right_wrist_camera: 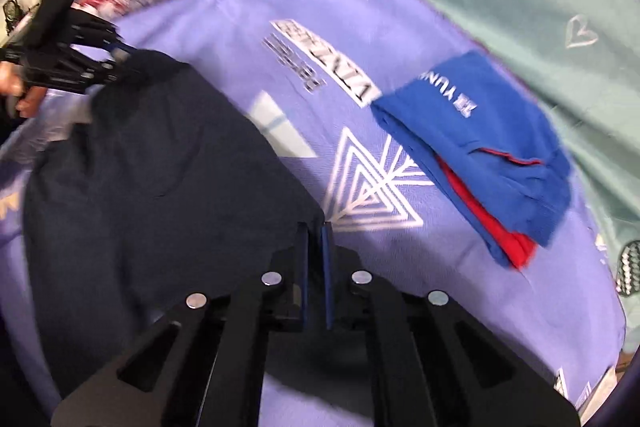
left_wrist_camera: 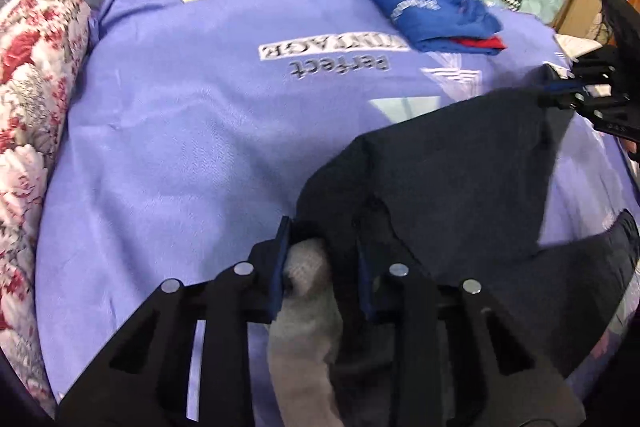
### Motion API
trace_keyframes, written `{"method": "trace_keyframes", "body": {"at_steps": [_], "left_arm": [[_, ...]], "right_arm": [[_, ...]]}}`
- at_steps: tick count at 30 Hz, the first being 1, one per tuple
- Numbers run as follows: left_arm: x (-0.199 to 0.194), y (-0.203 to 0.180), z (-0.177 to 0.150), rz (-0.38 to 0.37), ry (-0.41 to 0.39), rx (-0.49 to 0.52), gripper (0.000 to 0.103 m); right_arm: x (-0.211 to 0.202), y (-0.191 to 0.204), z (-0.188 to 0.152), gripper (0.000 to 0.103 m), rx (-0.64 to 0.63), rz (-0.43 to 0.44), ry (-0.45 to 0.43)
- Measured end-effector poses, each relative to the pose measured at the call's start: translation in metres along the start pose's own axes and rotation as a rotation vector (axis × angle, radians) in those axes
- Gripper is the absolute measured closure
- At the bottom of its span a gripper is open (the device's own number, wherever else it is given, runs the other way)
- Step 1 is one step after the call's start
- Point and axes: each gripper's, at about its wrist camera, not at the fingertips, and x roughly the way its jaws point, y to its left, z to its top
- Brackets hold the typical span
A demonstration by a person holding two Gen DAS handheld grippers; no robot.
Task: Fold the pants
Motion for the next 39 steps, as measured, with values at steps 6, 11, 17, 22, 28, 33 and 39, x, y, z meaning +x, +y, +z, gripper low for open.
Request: {"method": "trace_keyframes", "body": {"at_steps": [6, 11, 17, 22, 28, 33, 39], "left_arm": [[-0.063, -0.036, -0.049, -0.067, -0.059, 0.021, 0.075], [-0.071, -0.034, -0.113, -0.189, 0.016, -0.131, 0.024], [-0.075, -0.009, -0.158, -0.405, 0.076, -0.468, 0.015], [-0.064, -0.029, -0.145, -0.461, 0.077, -0.526, 0.015], [-0.03, -0.02, -0.126, -0.436, 0.084, -0.633, 0.017], [-0.039, -0.025, -0.117, -0.379, 0.036, -0.579, 0.086], [-0.051, -0.015, -0.127, -0.363, 0.046, -0.603, 0.051]], "right_arm": [[-0.071, 0.081, -0.084, 0.101, 0.051, 0.049, -0.066], [-0.055, 0.142, -0.158, 0.101, 0.182, 0.153, -0.063], [-0.04, 0.146, -0.175, 0.101, 0.285, 0.162, -0.11], [-0.04, 0.153, -0.169, 0.101, 0.238, 0.123, -0.105], [-0.044, 0.148, -0.176, 0.101, 0.265, 0.138, -0.129], [-0.046, 0.15, -0.177, 0.101, 0.255, 0.125, -0.135], [-0.053, 0.174, -0.168, 0.051, 0.105, 0.0, -0.145]]}}
